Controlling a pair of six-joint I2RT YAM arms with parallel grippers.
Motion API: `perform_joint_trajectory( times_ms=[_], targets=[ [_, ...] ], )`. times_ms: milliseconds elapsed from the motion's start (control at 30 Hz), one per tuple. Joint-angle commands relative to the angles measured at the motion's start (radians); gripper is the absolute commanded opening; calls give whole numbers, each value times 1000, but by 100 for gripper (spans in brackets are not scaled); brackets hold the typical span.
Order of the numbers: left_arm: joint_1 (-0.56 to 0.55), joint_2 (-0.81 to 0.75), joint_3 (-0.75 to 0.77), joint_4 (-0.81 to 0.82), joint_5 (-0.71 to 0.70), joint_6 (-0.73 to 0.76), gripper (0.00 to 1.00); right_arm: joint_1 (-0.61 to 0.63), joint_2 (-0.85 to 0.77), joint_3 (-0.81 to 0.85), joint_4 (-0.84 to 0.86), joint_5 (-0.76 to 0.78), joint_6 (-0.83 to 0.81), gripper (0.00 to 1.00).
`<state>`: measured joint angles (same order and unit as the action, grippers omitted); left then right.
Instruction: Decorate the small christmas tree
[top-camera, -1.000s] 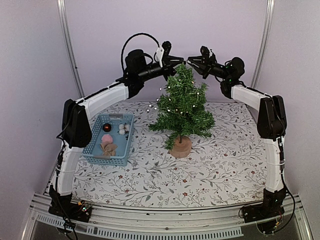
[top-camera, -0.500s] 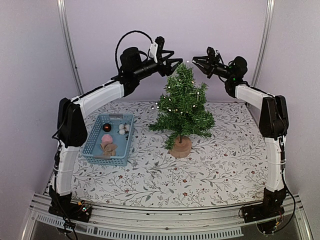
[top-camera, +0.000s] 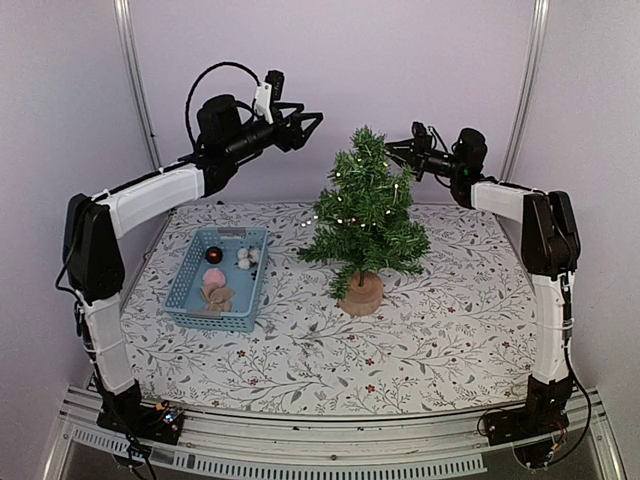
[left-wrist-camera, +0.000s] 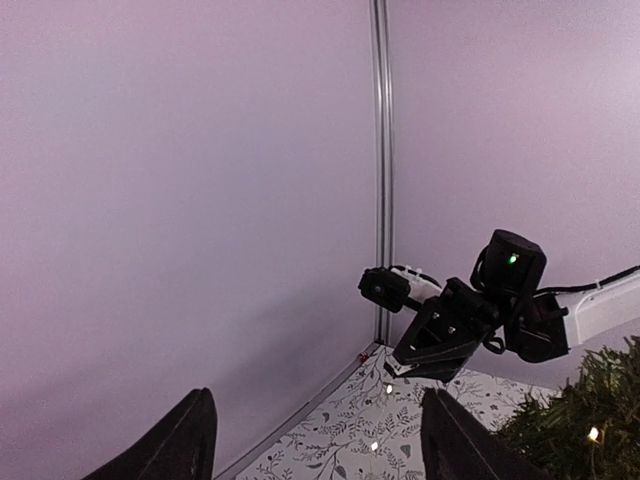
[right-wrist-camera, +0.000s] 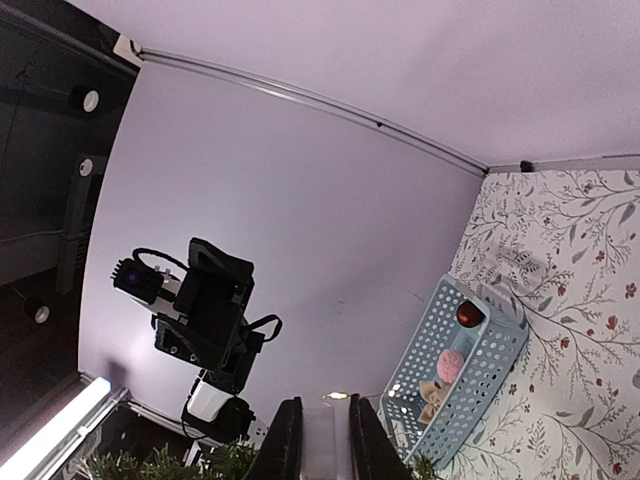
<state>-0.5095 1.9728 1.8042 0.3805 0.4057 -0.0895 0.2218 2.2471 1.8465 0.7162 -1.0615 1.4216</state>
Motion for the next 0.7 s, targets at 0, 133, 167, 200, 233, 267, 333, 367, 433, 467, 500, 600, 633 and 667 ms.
perform_joint_trajectory(
  times_ms=[0, 133, 167, 200, 233, 267, 333, 367, 433, 467, 500, 600, 633, 667],
  targets=[
    [6, -84, -103, 20, -34, 12, 72, -46, -123, -114, -36, -15, -100, 6],
    [5, -121, -161, 13, -35, 20, 71, -78, -209, -216, -86, -29, -153, 5],
    [6, -128, -172, 10, -35, 24, 71, -83, -236, -234, -112, -33, -175, 5],
    [6, -135, -179, 4, -34, 27, 71, -85, -257, -249, -141, -34, -193, 5],
    [5, -139, -184, -1, -34, 31, 70, -85, -272, -263, -177, -35, -230, 5],
    [6, -141, -186, -11, -34, 34, 70, -85, -297, -274, -214, -35, -255, 5],
    [6, -148, -191, -25, -33, 42, 70, -84, -330, -292, -311, -29, -321, 5],
    [6, -152, -193, -30, -34, 47, 70, -84, -342, -296, -359, -23, -374, 5],
    [4, -157, -196, -37, -34, 51, 70, -84, -382, -305, -449, -12, -448, 4],
    [5, -161, -198, -41, -33, 54, 70, -85, -395, -309, -481, -10, -490, 4],
    [5, -161, -201, -45, -33, 54, 70, -84, -417, -315, -511, -5, -512, 4],
    [5, -166, -207, -49, -30, 57, 70, -84, -469, -334, -613, 8, -586, 4],
    [5, -168, -210, -49, -30, 59, 70, -84, -482, -340, -650, 17, -612, 4],
    [5, -169, -211, -49, -30, 60, 70, -85, -498, -347, -684, 25, -633, 4]
  ],
)
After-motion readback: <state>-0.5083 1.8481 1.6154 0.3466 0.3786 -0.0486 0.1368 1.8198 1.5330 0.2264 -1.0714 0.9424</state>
